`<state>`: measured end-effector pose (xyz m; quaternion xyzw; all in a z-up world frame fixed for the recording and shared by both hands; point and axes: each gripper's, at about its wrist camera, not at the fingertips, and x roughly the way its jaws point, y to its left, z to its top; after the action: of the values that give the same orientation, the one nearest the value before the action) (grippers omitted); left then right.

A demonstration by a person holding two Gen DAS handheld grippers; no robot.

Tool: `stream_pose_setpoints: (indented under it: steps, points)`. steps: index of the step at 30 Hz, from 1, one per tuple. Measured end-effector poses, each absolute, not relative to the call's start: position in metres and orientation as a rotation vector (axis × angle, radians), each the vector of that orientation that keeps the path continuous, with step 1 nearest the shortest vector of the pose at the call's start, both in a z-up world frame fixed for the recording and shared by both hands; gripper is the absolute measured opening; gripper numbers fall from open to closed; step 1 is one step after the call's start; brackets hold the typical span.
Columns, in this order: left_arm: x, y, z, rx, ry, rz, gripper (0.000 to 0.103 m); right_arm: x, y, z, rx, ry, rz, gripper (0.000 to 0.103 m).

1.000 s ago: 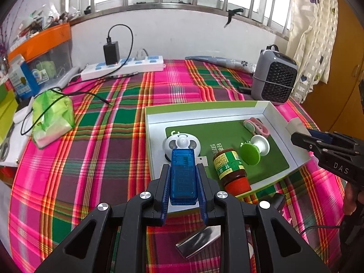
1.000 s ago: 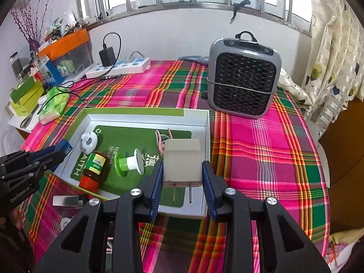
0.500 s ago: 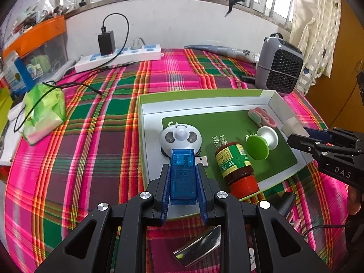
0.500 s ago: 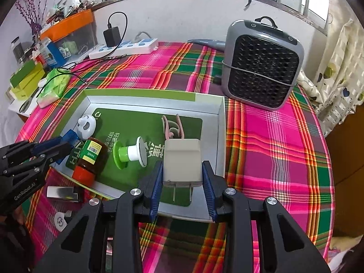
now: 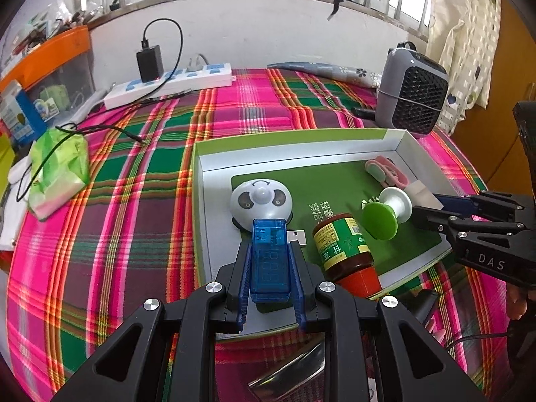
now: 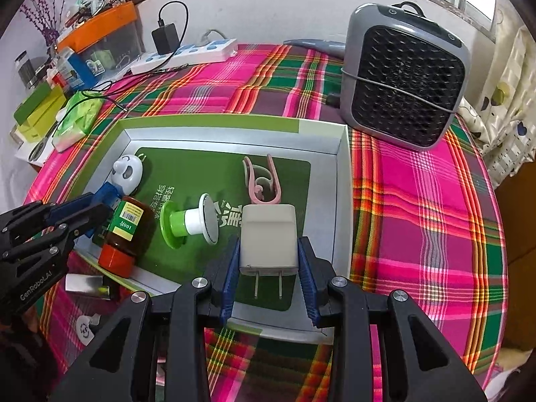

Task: Organize rigid objects
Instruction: 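Lower the USB stick and charger plug into the tray and open both tools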

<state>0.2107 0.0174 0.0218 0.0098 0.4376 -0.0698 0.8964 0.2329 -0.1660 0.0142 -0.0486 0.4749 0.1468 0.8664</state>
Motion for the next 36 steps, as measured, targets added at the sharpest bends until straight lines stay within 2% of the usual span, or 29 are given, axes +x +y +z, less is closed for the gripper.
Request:
stream_pose_setpoints:
  steps: [26,36]
  points:
    - [0.2177,0.0105,0.0175,0.045,0.922,-0.136,0.021,0.2416,-0.1571,0.0082,-0.137,0.977,0.295,0.035]
    - [0.2173,0.0095,0.0173,0.043,0.921,-0.155,0.028,0.2412,-0.1565,0.0084,-0.13,0.975,0.298,0.035]
